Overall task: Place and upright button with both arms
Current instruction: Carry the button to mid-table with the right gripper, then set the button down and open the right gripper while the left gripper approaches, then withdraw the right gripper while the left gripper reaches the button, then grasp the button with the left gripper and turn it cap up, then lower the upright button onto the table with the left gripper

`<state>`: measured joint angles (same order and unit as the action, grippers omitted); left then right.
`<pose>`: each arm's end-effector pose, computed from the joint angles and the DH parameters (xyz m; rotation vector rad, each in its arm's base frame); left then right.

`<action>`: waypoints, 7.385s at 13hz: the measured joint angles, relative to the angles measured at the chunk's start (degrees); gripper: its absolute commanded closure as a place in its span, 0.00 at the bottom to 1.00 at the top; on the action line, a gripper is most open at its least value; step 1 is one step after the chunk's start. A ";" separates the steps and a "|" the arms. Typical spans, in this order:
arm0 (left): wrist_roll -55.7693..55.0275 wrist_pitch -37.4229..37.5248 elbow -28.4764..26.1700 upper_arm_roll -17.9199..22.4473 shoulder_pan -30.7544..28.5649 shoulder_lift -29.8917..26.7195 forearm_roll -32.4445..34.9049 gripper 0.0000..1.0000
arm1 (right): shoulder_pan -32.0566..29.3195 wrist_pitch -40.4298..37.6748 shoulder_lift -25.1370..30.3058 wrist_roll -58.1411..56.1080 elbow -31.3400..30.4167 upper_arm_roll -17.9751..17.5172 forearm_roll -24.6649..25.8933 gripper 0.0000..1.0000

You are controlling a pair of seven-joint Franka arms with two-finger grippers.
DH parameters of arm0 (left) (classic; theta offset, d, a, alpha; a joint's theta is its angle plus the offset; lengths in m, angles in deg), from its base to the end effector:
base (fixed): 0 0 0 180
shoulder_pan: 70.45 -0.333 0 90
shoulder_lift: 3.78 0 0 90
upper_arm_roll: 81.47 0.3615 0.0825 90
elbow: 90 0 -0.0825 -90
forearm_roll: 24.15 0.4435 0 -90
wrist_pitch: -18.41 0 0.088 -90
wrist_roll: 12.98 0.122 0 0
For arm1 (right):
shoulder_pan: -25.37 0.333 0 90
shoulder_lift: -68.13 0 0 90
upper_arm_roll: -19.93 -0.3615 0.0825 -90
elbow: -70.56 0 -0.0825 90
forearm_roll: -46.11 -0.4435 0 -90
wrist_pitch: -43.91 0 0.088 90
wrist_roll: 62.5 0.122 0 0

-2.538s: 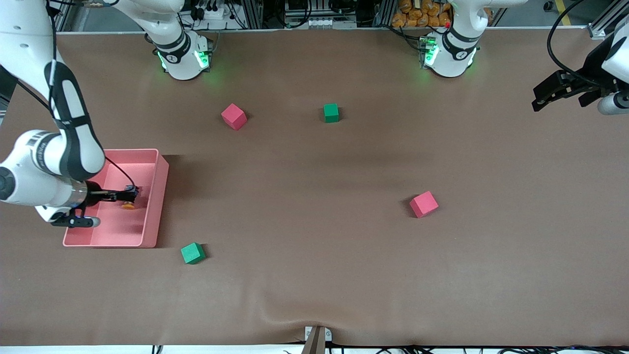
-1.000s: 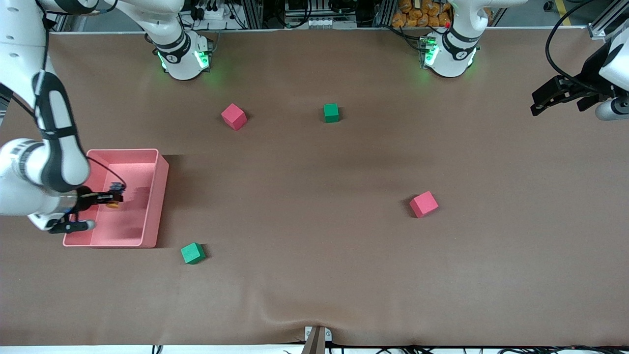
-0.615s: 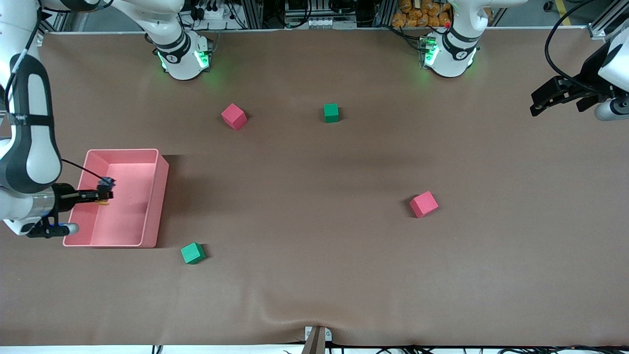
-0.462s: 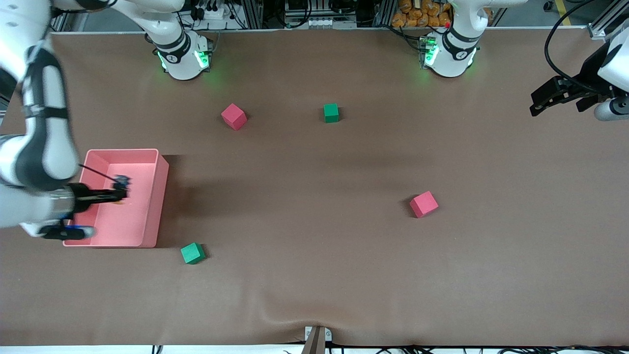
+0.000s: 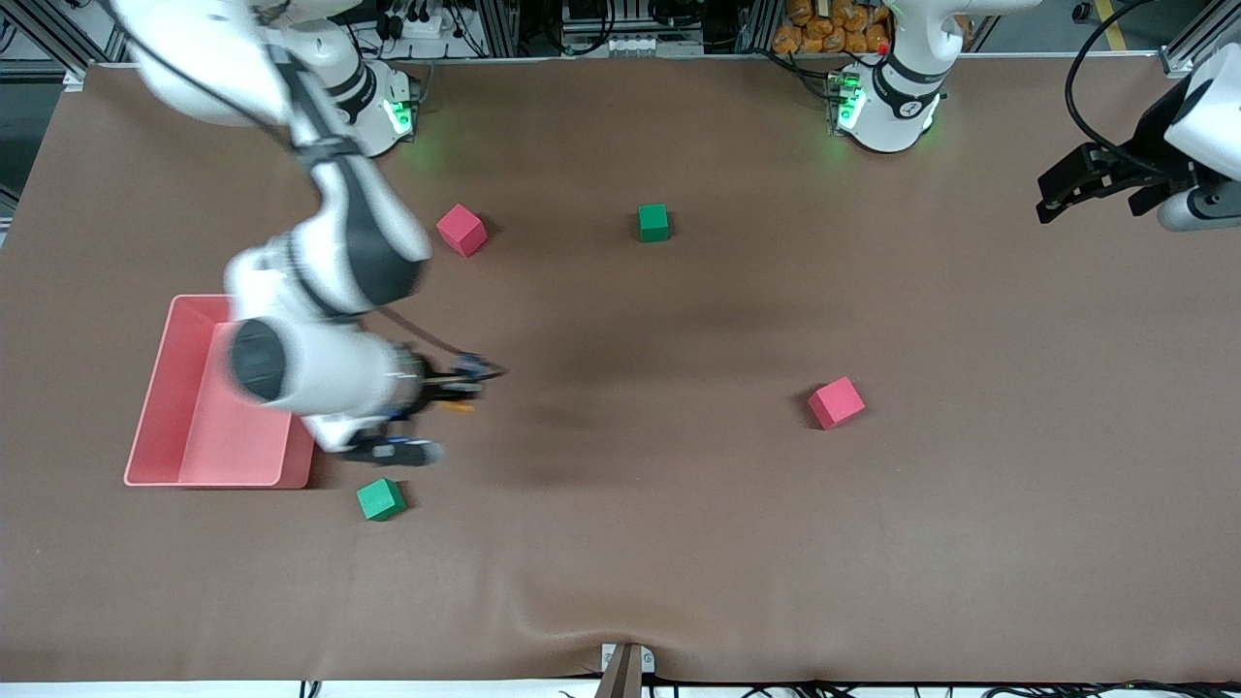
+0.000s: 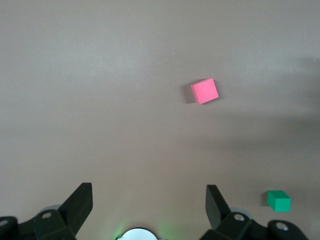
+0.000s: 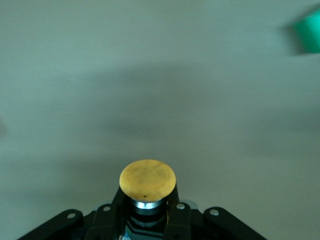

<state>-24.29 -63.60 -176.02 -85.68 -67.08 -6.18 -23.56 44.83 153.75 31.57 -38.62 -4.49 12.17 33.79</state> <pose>0.5784 -0.0767 0.7044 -3.1219 -0.1038 0.0401 0.7224 0.3647 0.3696 -2.8901 0.0625 0.2108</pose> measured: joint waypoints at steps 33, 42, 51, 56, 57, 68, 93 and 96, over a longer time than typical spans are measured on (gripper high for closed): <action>-11.56 -18.32 0.58 -1.34 17.91 31.99 -13.97 0.00 | -15.14 -21.26 11.44 6.76 11.70 1.75 3.66 0.00; -17.97 -38.47 4.48 -1.47 28.26 49.40 -18.48 0.00 | -21.15 -26.67 29.85 -8.32 -0.89 3.81 9.42 0.00; -17.92 -38.45 5.66 -1.47 29.79 52.41 -18.48 0.45 | -21.22 -16.09 43.44 -23.50 -20.22 7.66 10.55 0.00; -15.66 -38.42 6.12 -1.38 29.64 52.41 -18.49 1.00 | -21.22 -20.45 40.03 -25.76 -13.59 7.56 13.34 0.00; -15.77 -38.42 6.28 -1.38 29.68 52.40 -18.49 1.00 | -21.22 -20.64 39.59 -25.76 -12.79 7.64 13.45 0.00; -45.75 -41.89 9.63 -0.35 39.44 46.34 2.41 1.00 | -21.22 -23.52 38.53 -25.77 -10.63 7.62 13.52 0.00; -115.18 -49.94 7.61 0.22 53.11 59.18 77.22 0.00 | -21.24 -24.86 38.26 -25.77 -10.52 7.69 13.03 0.00; -116.30 -48.24 8.38 -0.61 54.73 58.63 70.23 0.00 | -21.24 -24.93 38.25 -25.77 -10.51 7.69 13.03 0.00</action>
<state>-140.60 -111.84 -167.63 -86.28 -12.35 52.45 46.68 23.59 128.82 69.82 -64.39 -15.00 19.86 46.82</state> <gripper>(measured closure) 0.000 0.000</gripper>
